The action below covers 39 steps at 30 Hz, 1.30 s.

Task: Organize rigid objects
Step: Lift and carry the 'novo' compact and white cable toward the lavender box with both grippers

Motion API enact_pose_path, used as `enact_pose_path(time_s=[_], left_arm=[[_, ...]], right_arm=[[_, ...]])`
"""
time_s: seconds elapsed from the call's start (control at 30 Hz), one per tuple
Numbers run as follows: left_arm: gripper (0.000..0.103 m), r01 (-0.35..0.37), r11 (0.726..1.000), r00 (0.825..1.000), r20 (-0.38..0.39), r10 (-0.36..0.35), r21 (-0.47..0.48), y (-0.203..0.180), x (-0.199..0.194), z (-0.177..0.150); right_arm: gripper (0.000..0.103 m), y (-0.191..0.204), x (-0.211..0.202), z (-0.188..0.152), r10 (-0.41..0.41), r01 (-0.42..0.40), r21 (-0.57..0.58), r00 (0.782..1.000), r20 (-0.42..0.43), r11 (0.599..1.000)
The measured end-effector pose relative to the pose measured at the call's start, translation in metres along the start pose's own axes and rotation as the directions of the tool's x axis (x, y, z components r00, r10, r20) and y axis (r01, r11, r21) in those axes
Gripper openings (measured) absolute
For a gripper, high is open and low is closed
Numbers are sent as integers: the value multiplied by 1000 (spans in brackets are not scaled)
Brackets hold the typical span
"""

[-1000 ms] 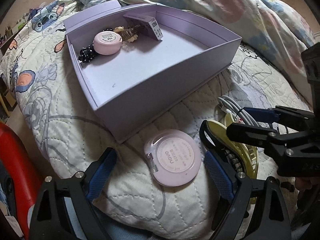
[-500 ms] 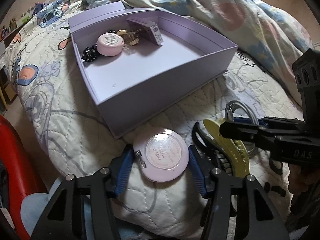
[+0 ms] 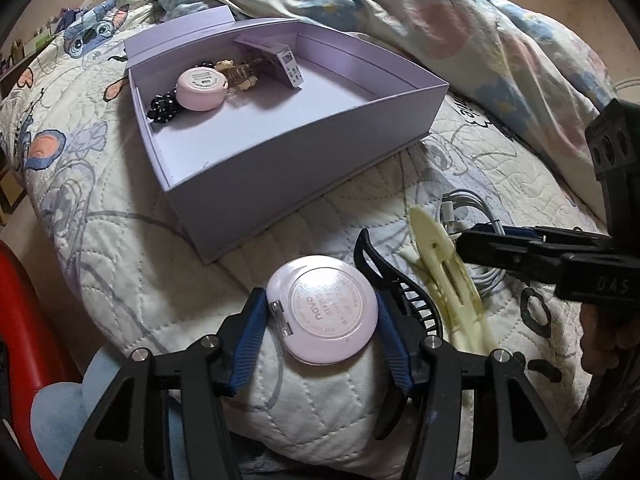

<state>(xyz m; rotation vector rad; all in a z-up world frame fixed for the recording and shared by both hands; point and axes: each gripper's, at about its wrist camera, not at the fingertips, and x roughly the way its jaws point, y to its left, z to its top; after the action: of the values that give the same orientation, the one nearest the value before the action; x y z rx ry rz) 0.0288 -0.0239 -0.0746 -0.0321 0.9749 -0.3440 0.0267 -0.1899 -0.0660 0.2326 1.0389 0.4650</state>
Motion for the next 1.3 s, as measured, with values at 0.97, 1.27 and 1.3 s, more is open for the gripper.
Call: enact_pose_path(time_s=[0.97, 1.27, 1.3], left_arm=[[54, -51, 998, 999, 9, 50, 49, -3, 2, -3], [54, -62, 996, 998, 13, 62, 62, -6, 3, -3], [54, -66, 996, 998, 14, 65, 68, -7, 3, -3]], right_arm=[[72, 26, 15, -12, -368, 376, -199, 927, 77, 905], [52, 34, 25, -14, -362, 374, -239, 928, 92, 896], [51, 35, 25, -14, -360, 372, -241, 928, 93, 896]])
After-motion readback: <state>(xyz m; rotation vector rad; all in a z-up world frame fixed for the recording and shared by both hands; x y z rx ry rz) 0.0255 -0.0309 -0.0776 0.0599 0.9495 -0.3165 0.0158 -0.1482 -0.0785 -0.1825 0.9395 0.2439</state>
